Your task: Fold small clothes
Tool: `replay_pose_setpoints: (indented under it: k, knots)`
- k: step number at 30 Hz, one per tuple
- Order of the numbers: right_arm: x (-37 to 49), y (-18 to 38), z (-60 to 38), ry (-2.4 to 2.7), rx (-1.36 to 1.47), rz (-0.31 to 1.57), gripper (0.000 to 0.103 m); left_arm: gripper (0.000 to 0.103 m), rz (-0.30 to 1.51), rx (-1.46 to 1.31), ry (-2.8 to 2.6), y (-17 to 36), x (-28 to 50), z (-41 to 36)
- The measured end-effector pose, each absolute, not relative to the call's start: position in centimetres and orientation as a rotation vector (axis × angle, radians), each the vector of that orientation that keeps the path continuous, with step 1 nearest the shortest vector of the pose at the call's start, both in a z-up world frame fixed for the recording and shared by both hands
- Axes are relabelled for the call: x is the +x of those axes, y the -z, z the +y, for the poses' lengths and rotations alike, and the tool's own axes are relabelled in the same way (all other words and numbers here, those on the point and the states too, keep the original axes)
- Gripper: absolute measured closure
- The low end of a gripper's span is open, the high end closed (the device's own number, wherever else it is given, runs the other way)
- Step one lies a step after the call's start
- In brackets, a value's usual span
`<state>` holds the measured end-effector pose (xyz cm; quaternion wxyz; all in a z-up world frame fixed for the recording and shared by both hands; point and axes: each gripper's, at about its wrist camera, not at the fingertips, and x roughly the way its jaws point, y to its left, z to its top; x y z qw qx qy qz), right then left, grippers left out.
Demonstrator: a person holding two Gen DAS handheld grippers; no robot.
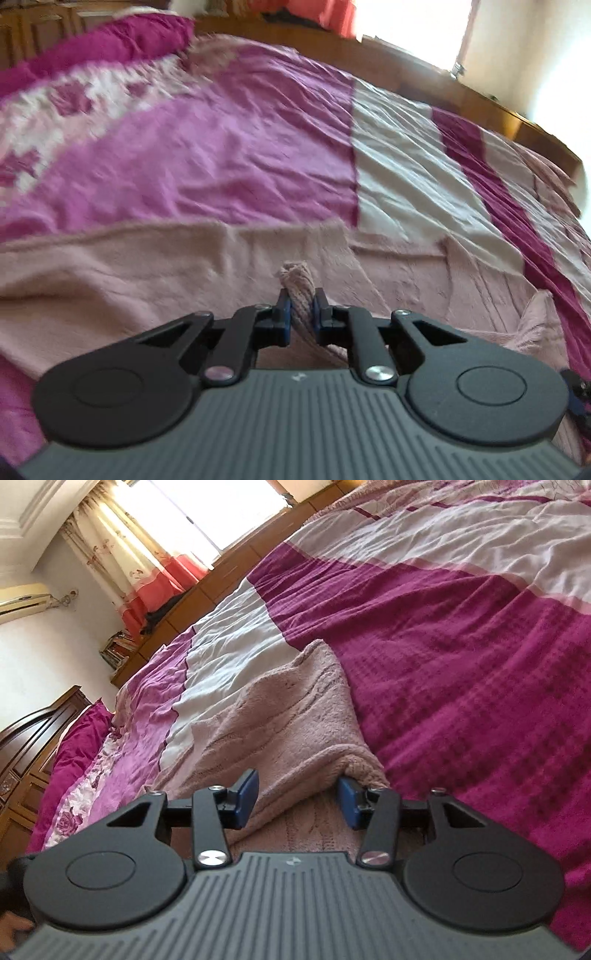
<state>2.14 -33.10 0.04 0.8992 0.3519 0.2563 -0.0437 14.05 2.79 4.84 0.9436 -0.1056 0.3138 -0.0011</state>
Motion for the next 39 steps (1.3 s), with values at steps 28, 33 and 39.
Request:
replay_pose_setpoints:
  k: [28, 33, 39]
  knots:
    - [-1.5, -3.9, -32.3, 0.192, 0.692, 0.381, 0.048, 0.054, 0.740, -0.307, -0.008, -1.4, 16.4, 5.6]
    - [1.4, -3.3, -31.7, 0.156, 0.619, 0.445, 0.048, 0.092, 0.703, -0.254, 0.023, -1.8, 16.4, 4.2]
    - [2.4, -1.1, -31.5, 0.137, 0.545, 0.496, 0.050, 0.092, 0.495, -0.204, -0.020, -4.6, 14.0, 4.0]
